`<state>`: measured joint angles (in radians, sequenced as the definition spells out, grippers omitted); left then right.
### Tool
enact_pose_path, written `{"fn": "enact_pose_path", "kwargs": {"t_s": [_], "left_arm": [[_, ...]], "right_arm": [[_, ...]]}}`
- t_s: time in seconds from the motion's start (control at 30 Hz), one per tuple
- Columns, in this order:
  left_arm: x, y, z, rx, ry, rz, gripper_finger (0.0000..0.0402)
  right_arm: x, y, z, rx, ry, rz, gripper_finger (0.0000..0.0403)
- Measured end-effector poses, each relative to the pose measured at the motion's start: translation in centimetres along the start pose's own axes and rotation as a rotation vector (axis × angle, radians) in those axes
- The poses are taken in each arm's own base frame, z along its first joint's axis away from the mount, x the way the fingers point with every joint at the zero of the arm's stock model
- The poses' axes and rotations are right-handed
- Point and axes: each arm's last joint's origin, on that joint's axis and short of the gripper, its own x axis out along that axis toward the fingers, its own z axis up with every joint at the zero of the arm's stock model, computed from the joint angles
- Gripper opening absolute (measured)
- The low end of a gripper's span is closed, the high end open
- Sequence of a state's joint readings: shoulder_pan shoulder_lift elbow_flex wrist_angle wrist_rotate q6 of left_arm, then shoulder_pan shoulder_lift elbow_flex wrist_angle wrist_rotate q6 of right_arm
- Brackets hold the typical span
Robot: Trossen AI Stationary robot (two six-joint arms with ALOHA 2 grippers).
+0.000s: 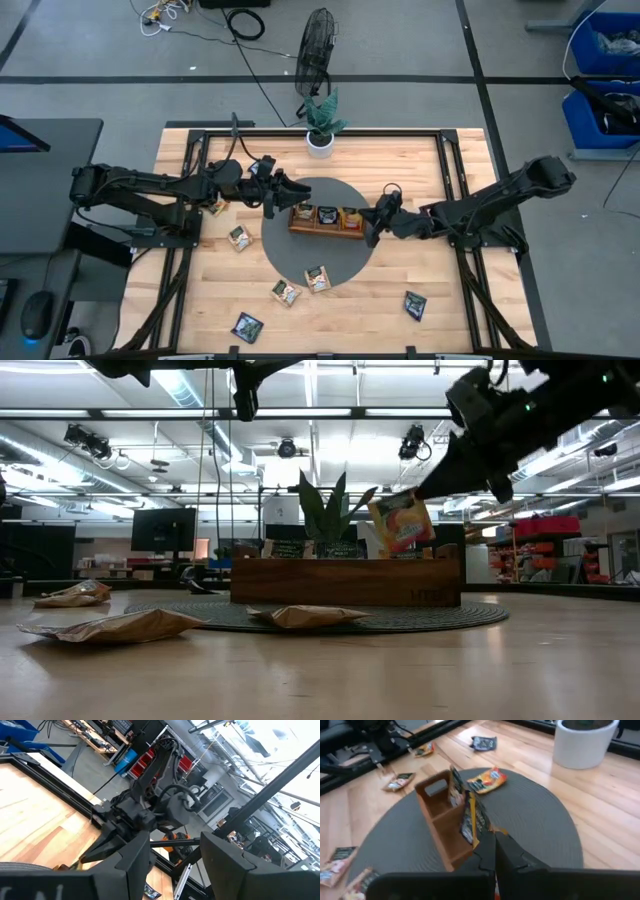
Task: Pick & Place Tea
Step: Put the yellow tea bag into the right section of the wooden organizer
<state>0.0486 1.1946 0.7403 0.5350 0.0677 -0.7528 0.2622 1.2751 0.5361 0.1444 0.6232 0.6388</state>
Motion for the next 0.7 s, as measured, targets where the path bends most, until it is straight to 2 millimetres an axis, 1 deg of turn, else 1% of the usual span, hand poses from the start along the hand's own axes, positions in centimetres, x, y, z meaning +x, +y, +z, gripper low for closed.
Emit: {"fn": "enact_pose_path", "kwargs": {"t_s": [0.17, 0.27, 0.5, 0.7], "left_arm": [[0.0, 0.0, 0.0, -0.001, 0.000, 0.000, 0.0181], [0.0, 0.0, 0.0, -0.003, 0.000, 0.000, 0.0181], [0.0, 0.0, 0.0, -0.003, 0.000, 0.000, 0.0181], [0.0, 0.0, 0.0, -0.002, 0.001, 0.000, 0.0181]], "right_arm": [[0.3, -1.2, -1.0, -0.028, 0.004, -0.017, 0.0000], [0.5, -1.6, -1.2, -0.032, -0.004, -0.018, 0.0000], [0.8, -2.0, -1.0, -0.072, -0.008, -0.025, 0.0000], [1.5, -1.9, -1.9, -0.091, 0.055, -0.002, 0.0000]]}}
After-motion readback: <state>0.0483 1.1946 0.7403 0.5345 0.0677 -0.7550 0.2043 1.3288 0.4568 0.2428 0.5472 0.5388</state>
